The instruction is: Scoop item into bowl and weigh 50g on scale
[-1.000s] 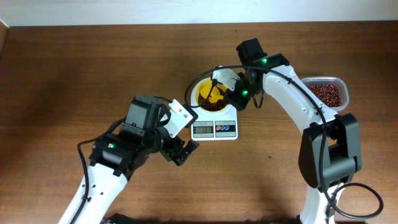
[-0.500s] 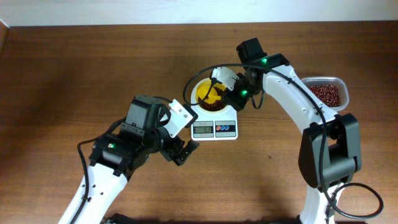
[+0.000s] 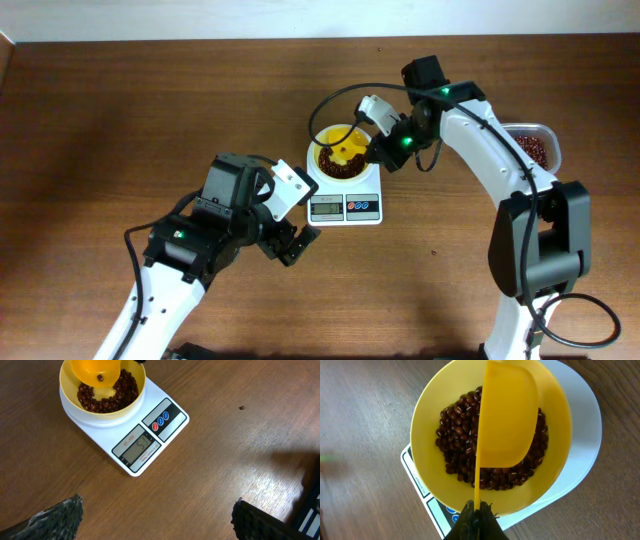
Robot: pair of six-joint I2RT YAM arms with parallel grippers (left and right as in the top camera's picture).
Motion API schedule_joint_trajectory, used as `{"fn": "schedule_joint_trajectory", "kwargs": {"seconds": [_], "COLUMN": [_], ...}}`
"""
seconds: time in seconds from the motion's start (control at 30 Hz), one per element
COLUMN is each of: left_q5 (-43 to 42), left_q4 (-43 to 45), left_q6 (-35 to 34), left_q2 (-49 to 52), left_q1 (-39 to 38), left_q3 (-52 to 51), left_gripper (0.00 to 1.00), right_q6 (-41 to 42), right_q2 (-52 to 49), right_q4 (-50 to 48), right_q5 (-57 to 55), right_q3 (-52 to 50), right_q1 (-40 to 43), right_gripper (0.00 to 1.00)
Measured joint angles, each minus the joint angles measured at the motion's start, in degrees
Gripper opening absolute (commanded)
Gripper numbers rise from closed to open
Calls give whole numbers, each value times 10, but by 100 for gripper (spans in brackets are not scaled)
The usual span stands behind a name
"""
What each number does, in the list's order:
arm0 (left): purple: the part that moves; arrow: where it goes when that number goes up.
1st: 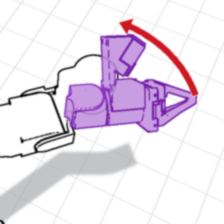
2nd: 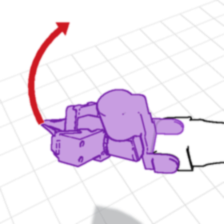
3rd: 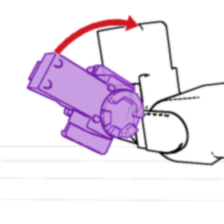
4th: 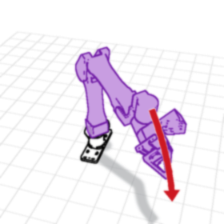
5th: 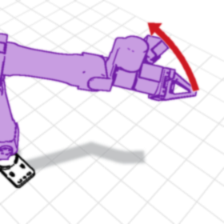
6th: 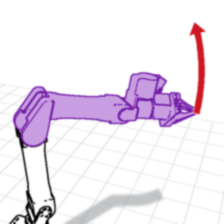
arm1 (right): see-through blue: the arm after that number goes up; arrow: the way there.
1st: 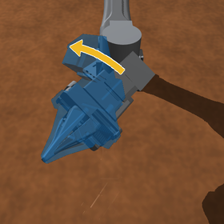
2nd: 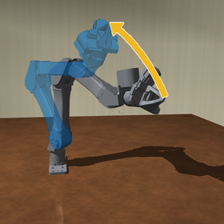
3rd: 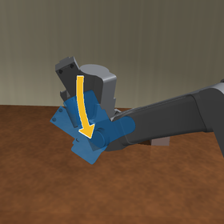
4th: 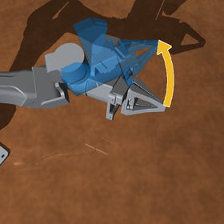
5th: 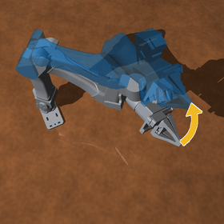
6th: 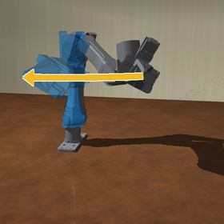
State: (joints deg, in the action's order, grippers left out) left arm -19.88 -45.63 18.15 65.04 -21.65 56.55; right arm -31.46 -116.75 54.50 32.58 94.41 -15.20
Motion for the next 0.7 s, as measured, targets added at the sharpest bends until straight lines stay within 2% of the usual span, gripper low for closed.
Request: {"fn": "schedule_joint_trajectory", "kwargs": {"seconds": [0.47, 0.7], "left_q5": [0, 0], "left_q4": [0, 0], "left_q6": [0, 0], "left_q2": [0, 0], "left_q1": [0, 0], "left_q3": [0, 0], "left_gripper": [99, 99], "right_q6": [0, -35], "right_q2": [0, 0], "right_q4": [1, 1], "right_q5": [1, -62], "right_q3": [0, 0], "right_q1": [0, 0], "right_gripper": [4, 4]}}
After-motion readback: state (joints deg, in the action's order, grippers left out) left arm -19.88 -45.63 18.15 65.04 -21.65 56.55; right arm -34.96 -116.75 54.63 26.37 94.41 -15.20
